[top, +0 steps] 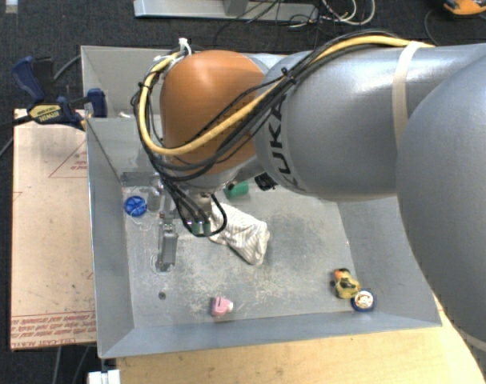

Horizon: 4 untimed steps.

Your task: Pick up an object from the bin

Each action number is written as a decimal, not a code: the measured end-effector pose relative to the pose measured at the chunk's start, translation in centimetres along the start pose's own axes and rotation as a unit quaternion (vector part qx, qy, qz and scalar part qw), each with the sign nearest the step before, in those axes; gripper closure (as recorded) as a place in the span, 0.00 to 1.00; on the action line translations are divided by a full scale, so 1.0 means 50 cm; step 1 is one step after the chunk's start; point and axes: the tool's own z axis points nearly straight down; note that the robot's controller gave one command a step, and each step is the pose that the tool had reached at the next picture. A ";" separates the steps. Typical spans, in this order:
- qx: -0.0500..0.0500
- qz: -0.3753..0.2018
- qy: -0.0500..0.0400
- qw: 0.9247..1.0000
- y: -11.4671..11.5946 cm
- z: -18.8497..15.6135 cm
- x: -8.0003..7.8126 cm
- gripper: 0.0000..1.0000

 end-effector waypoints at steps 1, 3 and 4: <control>-0.001 0.003 -0.004 1.000 -0.004 -0.010 -0.004 0.00; -0.001 0.064 -0.003 0.998 0.010 0.126 -0.128 0.00; -0.001 0.024 -0.002 1.000 0.010 0.152 -0.156 0.00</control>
Offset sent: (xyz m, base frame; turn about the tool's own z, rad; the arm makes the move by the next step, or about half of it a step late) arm 0.0803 0.0070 -0.0559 -0.0178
